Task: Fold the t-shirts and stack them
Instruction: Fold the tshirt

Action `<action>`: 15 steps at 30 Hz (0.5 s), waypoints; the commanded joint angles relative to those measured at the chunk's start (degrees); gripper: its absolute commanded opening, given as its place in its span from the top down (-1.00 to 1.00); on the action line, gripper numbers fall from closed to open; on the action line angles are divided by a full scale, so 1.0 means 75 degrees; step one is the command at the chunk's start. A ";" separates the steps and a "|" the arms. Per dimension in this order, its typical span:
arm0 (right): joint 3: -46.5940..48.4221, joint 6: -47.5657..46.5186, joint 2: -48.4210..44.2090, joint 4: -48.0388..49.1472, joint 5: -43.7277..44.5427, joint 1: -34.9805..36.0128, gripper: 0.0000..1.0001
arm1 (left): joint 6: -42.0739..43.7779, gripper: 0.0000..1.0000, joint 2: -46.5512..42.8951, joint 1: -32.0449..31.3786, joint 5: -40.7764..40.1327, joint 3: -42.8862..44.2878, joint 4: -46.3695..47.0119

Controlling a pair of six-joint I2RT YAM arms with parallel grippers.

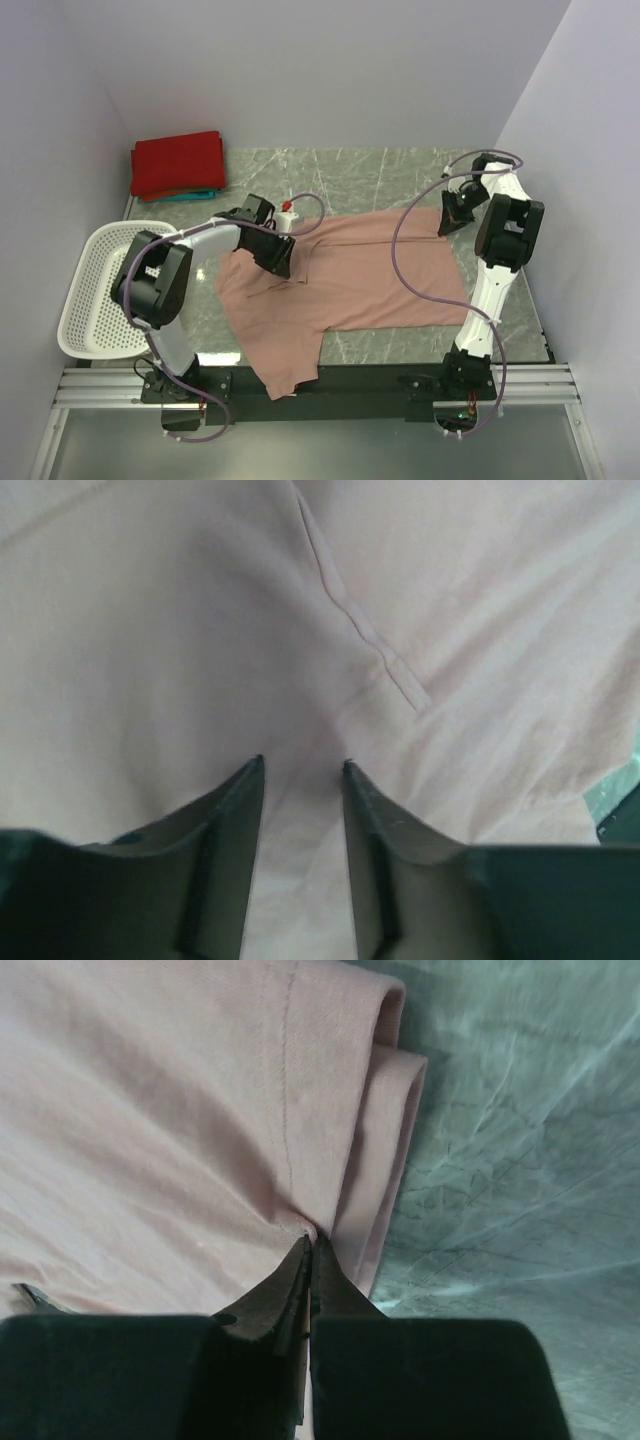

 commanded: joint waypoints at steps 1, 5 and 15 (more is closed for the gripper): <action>-0.0300 -0.0145 -0.0460 0.0108 0.0275 -0.0050 1.00 | -0.0037 0.22 -0.0854 0.0022 0.0249 -0.0247 0.0105; -0.0230 0.0018 -0.0250 0.0214 0.0346 -0.0038 1.00 | -0.0167 0.14 -0.1394 -0.0153 0.0390 -0.0506 0.0703; -0.0077 0.0066 -0.0132 0.0285 0.0486 -0.0038 1.00 | -0.0261 0.03 -0.0189 -0.0915 -0.0055 0.0501 0.0435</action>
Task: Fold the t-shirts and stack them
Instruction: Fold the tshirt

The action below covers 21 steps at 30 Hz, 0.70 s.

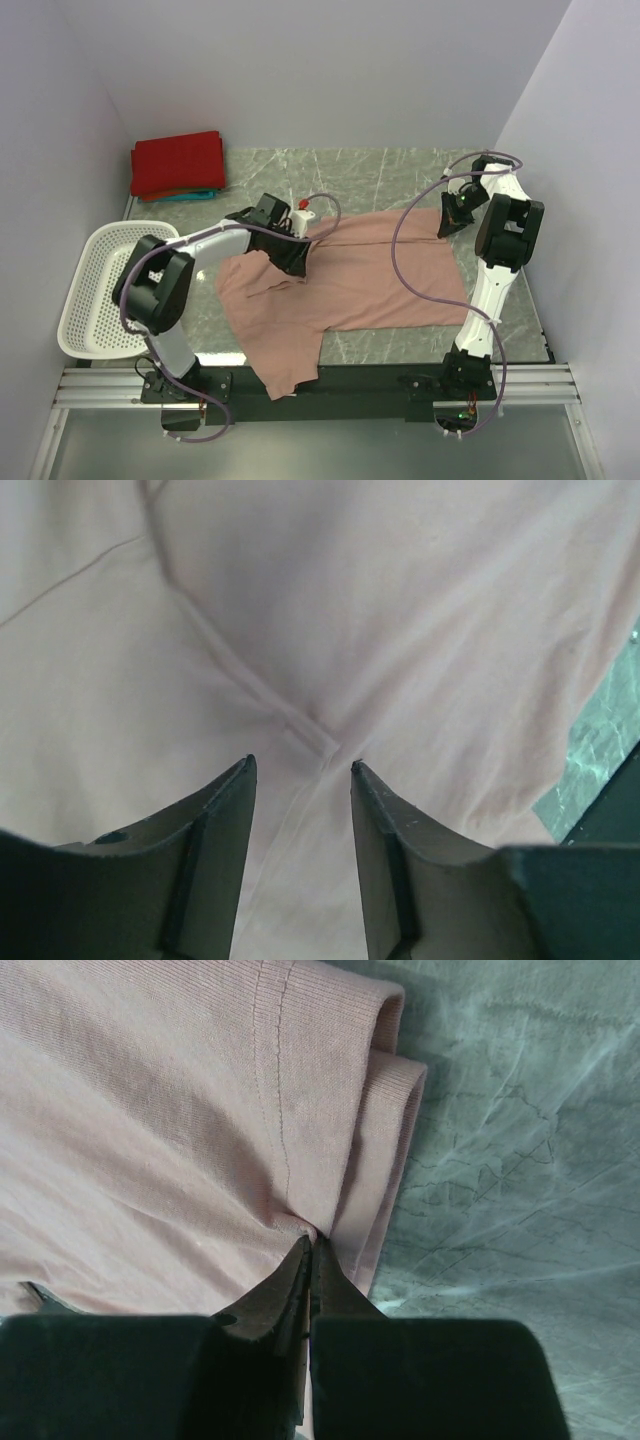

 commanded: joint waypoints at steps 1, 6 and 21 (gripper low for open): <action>0.0124 -0.0039 -0.0135 0.0232 0.0420 -0.0026 1.00 | -0.0150 0.02 0.0293 -0.0346 -0.0151 0.0432 0.0079; 0.0147 -0.0028 -0.0135 0.0232 0.0408 -0.0026 1.00 | -0.0232 0.04 0.0749 -0.0745 -0.0688 0.0631 0.0056; 0.0545 -0.0110 0.0006 -0.0025 0.0443 -0.0026 1.00 | -0.0221 0.99 0.0400 -0.0758 -0.1301 0.0456 -0.0401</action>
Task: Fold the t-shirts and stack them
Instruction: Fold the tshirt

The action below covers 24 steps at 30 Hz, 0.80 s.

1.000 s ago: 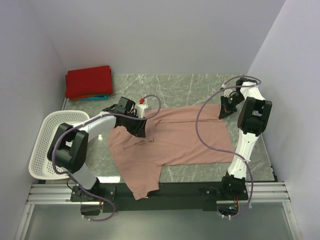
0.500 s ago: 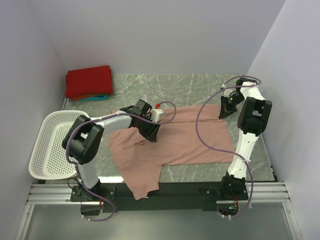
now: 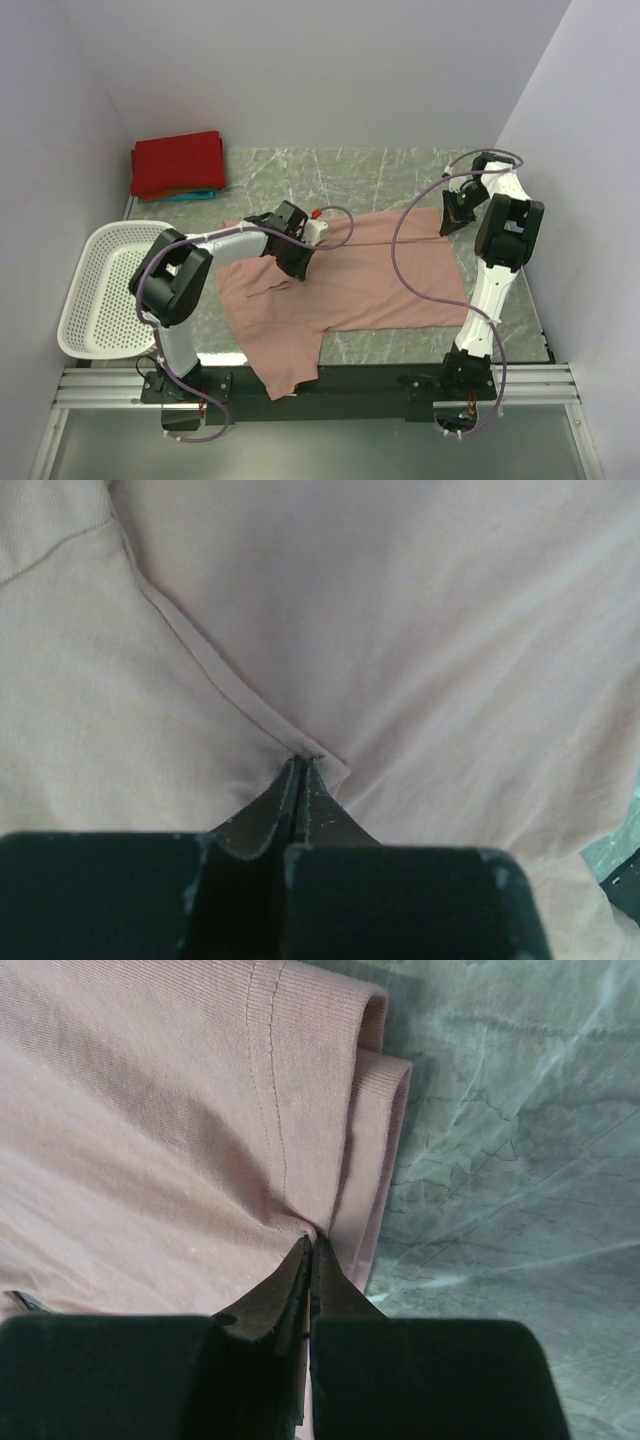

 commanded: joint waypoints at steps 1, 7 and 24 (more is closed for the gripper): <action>0.0350 -0.0115 -0.0032 -0.0025 0.0245 -0.0032 1.00 | -0.0005 0.99 -0.0524 0.0000 -0.0045 0.0007 -0.0212; 0.0327 -0.0256 -0.0301 -0.0166 0.0210 -0.0044 1.00 | 0.0147 0.99 -0.1263 0.0000 -0.0056 -0.0134 -0.0399; 0.0245 -0.0174 -0.0196 -0.0085 0.0104 -0.0032 1.00 | -0.0275 0.25 0.0201 -0.0410 -0.0759 0.0522 -0.0294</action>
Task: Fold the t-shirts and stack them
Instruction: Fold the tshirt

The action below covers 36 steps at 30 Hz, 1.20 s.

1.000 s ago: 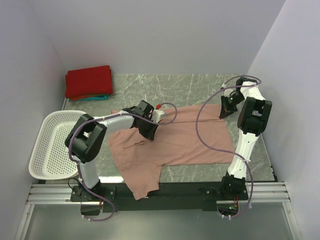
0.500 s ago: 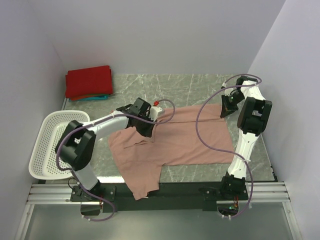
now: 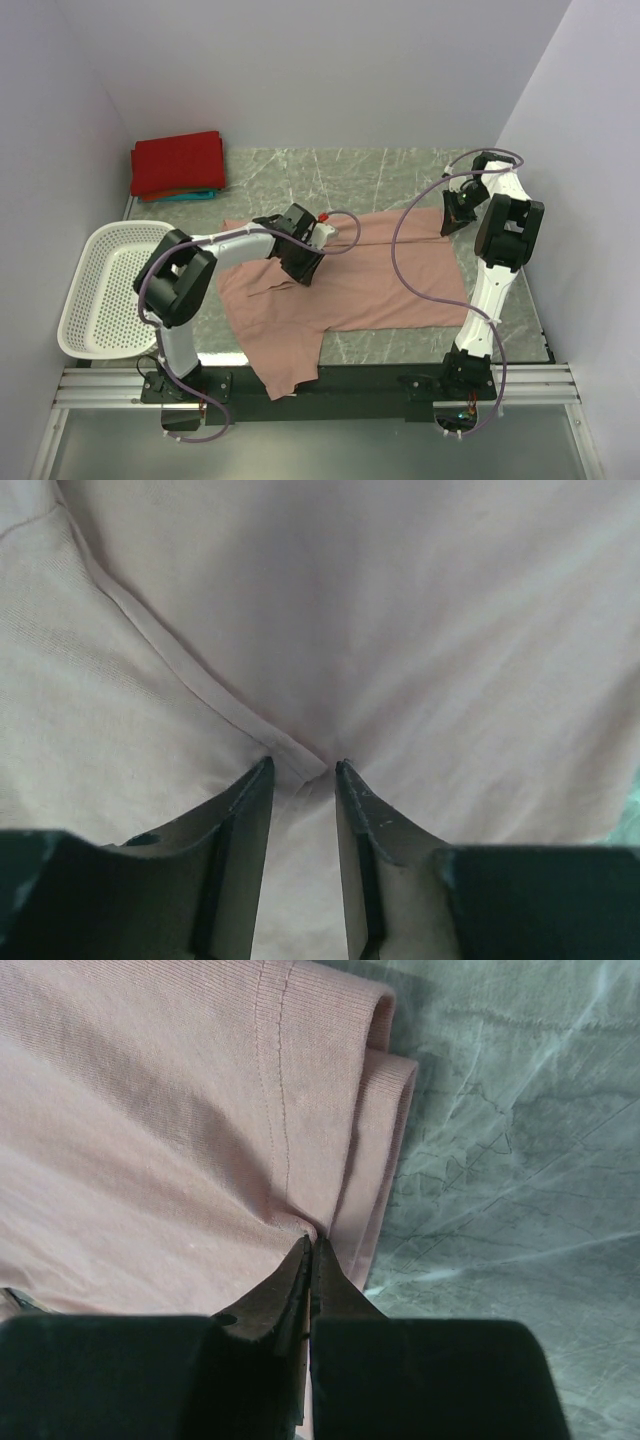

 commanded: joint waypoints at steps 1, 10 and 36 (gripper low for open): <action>0.0114 -0.0060 -0.0219 0.0029 0.0031 -0.0044 1.00 | -0.0108 0.28 0.0163 -0.0002 -0.0287 0.0336 0.0044; 0.0125 -0.0096 -0.0185 0.0041 0.0078 -0.0032 1.00 | -0.0120 0.78 0.0035 -0.0014 -0.0252 0.0289 -0.0178; 0.0324 -0.1069 -0.0816 -0.0276 0.0617 -0.0044 -0.04 | 0.0641 0.08 -0.1349 0.3781 0.1202 0.0780 -0.1151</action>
